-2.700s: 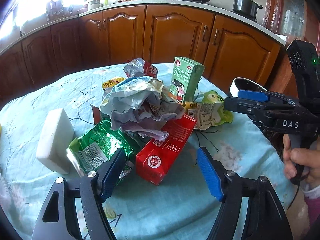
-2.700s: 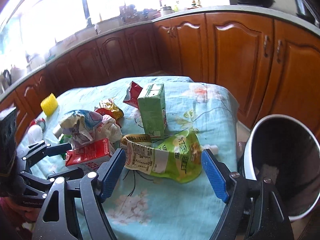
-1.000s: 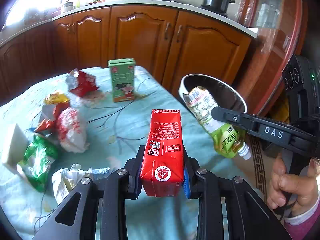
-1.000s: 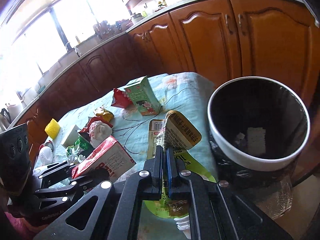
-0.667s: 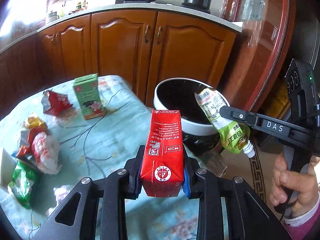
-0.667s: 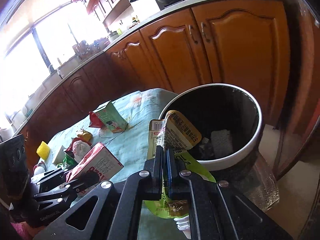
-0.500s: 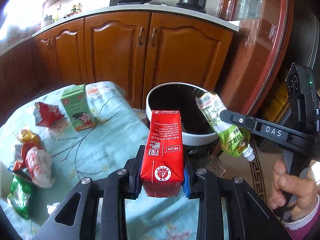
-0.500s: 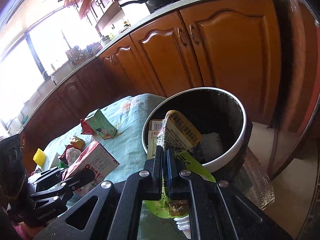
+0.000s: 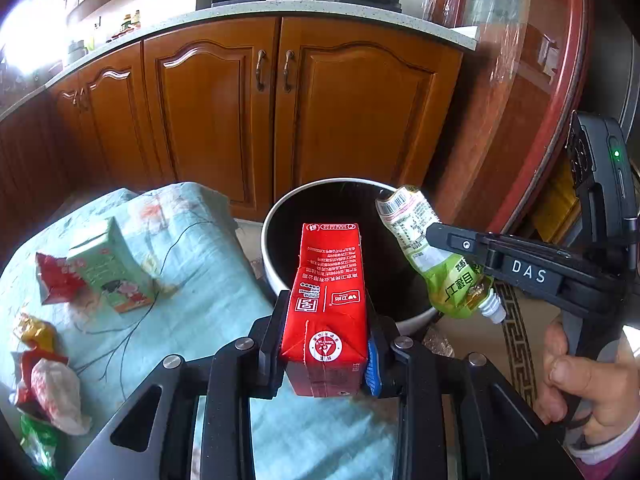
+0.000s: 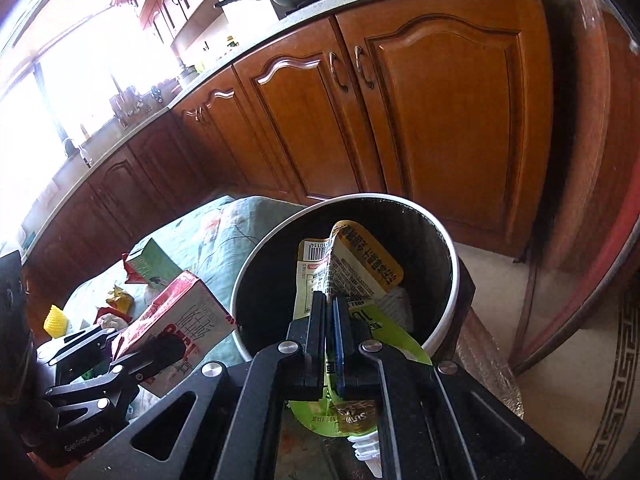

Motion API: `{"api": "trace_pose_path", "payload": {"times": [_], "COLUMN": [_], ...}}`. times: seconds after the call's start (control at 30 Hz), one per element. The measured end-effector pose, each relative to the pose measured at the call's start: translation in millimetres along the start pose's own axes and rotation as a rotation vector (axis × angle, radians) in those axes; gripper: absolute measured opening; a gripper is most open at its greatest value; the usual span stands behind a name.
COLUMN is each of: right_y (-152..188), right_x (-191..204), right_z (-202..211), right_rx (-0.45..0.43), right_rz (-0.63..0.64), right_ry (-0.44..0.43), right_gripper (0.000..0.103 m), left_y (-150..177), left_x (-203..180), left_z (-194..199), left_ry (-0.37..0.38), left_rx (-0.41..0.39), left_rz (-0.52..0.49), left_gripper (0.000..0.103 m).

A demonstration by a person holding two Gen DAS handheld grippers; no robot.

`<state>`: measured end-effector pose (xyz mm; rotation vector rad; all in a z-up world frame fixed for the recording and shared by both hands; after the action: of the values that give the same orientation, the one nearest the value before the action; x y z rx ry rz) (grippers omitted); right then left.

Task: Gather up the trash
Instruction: 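Carry the pouch and carton over the black bin and open both tools, then move both open tools back over the table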

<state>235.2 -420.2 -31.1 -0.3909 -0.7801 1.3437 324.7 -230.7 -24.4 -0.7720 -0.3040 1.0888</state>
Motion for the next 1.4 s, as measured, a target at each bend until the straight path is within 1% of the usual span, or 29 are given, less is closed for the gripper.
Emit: {"api": "trace_pose_path", "payload": {"times": [0.23,0.57,0.6,0.63,0.7,0.77,0.8,0.83,0.9,0.97,1.0,1.03,1.07,1.1,1.13,1.23,1.4], "right_y": [-12,-17,-17,-18,-19,-20,-20,-19,-18,-16,-14,-12,-9,-6,-4,6,23], "right_x": [-4,-11,-11,-12,-14,-16,-17,-18,-17,-14,-11,-8,-4,-1,3,15,34], "right_z": [-14,-39,-41,-42,-42,-39,-37,-34,-27,-19,-14,-8,-2,2,5,13,18], "right_rx": [0.022,0.076,0.082,0.085,0.078,0.063,0.052,0.041,0.016,-0.008,-0.025,-0.045,-0.067,-0.081,-0.093,-0.114,-0.108], "right_rz": [0.020,0.018,0.016,0.012,-0.002,-0.019,-0.027,-0.034,-0.043,-0.043,-0.040,-0.036,-0.033,-0.032,-0.032,-0.035,-0.046], "right_ry": [0.027,0.027,0.028,0.030,0.035,0.037,0.032,0.031,0.029,0.031,0.034,0.034,0.031,0.028,0.025,0.002,-0.039], "right_gripper": [0.003,0.004,0.005,0.009,0.010,0.020,0.034,0.045,0.049,0.059,0.070,0.078,0.081,0.087,0.090,0.092,0.092], "left_y": [-19,-30,-31,-31,-31,-30,-29,-28,-24,-17,-14,-9,-5,1,6,24,51], "left_x": [-1,-2,-2,-2,-1,0,1,2,5,9,11,13,16,17,19,28,40], "left_z": [-30,-56,-58,-59,-60,-57,-55,-53,-45,-33,-27,-20,-13,-5,2,23,54], "left_ry": [-0.005,-0.001,0.002,0.004,-0.005,-0.005,-0.009,-0.010,-0.008,-0.012,-0.014,-0.016,-0.021,-0.025,-0.024,-0.020,-0.042], "left_rx": [0.032,0.065,0.072,0.078,0.078,0.075,0.069,0.063,0.050,0.033,0.022,0.010,-0.002,-0.016,-0.027,-0.050,-0.070], "left_rz": [0.007,0.017,0.017,0.017,0.019,0.032,0.038,0.042,0.054,0.071,0.078,0.085,0.093,0.101,0.108,0.137,0.162], "left_gripper": [0.029,0.030,0.030,0.030,0.032,0.050,0.054,0.056,0.056,0.059,0.060,0.064,0.068,0.069,0.070,0.070,0.070]}}
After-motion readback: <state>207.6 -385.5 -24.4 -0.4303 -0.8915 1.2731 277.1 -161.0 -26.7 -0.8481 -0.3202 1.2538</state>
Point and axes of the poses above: each gripper's, at about its wrist camera, not at the fingertips, and z roughly against the way its jaws point, x to its left, y to its underside, the point moved 1 cm from there along -z, roughly the way its jaws point, and after that the axes turned 2 degrees about z, right-handed, at the moved point
